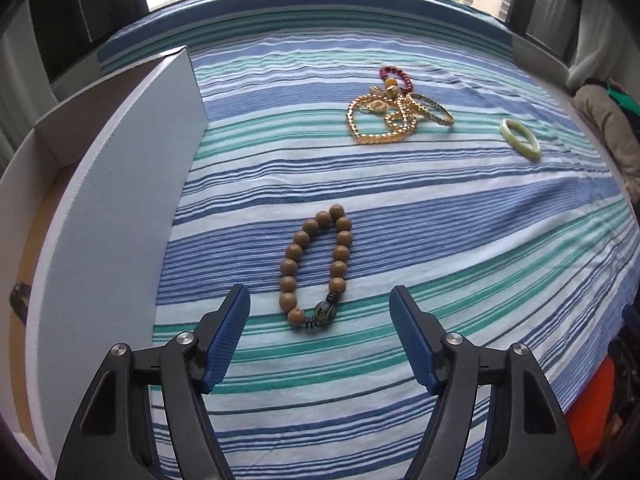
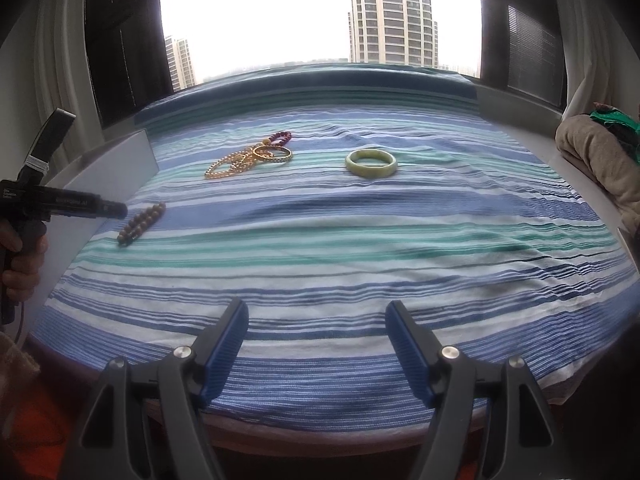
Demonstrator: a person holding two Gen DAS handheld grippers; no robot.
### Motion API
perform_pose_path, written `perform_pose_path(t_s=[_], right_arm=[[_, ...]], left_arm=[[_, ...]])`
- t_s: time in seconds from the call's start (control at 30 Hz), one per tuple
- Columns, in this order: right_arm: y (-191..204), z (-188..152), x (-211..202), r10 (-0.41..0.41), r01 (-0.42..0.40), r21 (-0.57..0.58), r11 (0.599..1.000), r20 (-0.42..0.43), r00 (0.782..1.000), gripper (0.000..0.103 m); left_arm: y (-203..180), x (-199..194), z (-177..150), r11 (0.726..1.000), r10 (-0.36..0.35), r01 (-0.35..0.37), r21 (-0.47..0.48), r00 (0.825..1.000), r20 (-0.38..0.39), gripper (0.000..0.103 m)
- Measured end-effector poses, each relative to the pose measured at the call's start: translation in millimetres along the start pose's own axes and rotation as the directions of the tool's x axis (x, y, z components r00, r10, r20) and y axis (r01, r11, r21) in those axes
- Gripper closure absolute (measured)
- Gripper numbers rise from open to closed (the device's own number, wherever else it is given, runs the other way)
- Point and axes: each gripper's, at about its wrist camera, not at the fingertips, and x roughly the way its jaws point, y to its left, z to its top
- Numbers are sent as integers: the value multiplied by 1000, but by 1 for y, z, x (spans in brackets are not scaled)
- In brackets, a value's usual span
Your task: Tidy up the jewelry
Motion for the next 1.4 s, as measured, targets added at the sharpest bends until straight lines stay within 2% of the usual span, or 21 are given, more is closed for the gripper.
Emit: perform_pose_path(t_s=[0.03, 0.13, 0.2, 0.27, 0.4, 0.43, 0.5, 0.6, 0.63, 0.7, 0.77, 0.83, 0.93, 1.03, 1.07, 1.1, 1.13, 1.2, 1.23, 1.33, 1.4], right_arm=[[-1, -1, 0, -2, 2, 1, 1000, -3, 1000, 31], [-4, -4, 3, -3, 3, 10, 1000, -19, 1000, 31], [-6, -4, 6, 1, 0, 21, 1000, -29, 1000, 31], [-6, -3, 6, 3, -2, 26, 1000, -32, 999, 31], [-4, -1, 6, 2, -2, 20, 1000, -29, 1000, 31], [-4, -1, 6, 1, 0, 19, 1000, -28, 1000, 31], [-5, 0, 7, -1, 2, 19, 1000, -29, 1000, 31], [-5, 2, 9, -3, 4, 20, 1000, -35, 999, 31], [-5, 3, 10, -1, 2, 21, 1000, -36, 999, 31], [-7, 8, 12, 13, -12, 26, 1000, -43, 999, 31], [-10, 17, 16, 47, -45, 33, 998, -53, 997, 31], [-17, 32, 24, 108, -104, 55, 993, -70, 992, 31], [-26, 67, 46, 205, -195, 88, 977, -113, 972, 31], [-18, 113, 82, 297, -293, 47, 955, -166, 940, 31], [-12, 129, 97, 332, -333, 28, 943, -190, 924, 44], [-3, 145, 114, 362, -370, 6, 929, -221, 906, 71], [6, 158, 132, 385, -400, -7, 916, -260, 885, 80], [24, 186, 169, 436, -461, 2, 887, -329, 838, 82], [35, 198, 184, 445, -484, -24, 875, -355, 822, 82], [68, 225, 222, 369, -457, -180, 871, -375, 851, 82], [84, 234, 243, 300, -416, -265, 870, -384, 873, 81]], left_arm=[[-1, 3, 0, 1000, 4, -4, 29, 1000, 7, 33], [-9, 9, -1, 990, 21, -24, 138, 1000, 21, 48], [-11, 14, -1, 982, 3, -3, 187, 1000, 2, 65], [-11, 23, -2, 977, -18, 28, 214, 999, -45, 77], [-6, 21, -4, 976, -52, 65, 209, 996, -66, 77], [-4, 21, -4, 978, -60, 74, 197, 995, -74, 76], [-1, 19, -7, 982, -63, 77, 175, 994, -84, 66], [1, 17, -12, 984, -74, 87, 155, 993, -91, 66], [1, 17, -13, 985, -74, 88, 151, 993, -96, 68], [0, 16, -13, 986, -83, 97, 137, 991, -106, 91], [4, 17, -11, 990, -106, 115, 83, 988, -114, 92], [14, 18, -9, 987, -162, 162, -12, 980, -115, 92], [31, 15, -6, 944, -294, 278, -179, 953, -68, 92], [45, 4, -3, 873, -391, 380, -305, 920, 24, 92], [49, 0, -2, 846, -418, 410, -342, 907, 54, 92], [53, -4, -1, 820, -439, 436, -372, 895, 81, 92], [56, -8, 0, 799, -456, 457, -391, 884, 103, 92], [61, -17, 3, 768, -476, 487, -415, 868, 138, 92], [63, -22, 4, 757, -483, 498, -423, 863, 152, 92], [68, -35, 6, 728, -497, 524, -442, 847, 188, 92], [71, -43, 7, 718, -499, 534, -446, 842, 205, 92]])
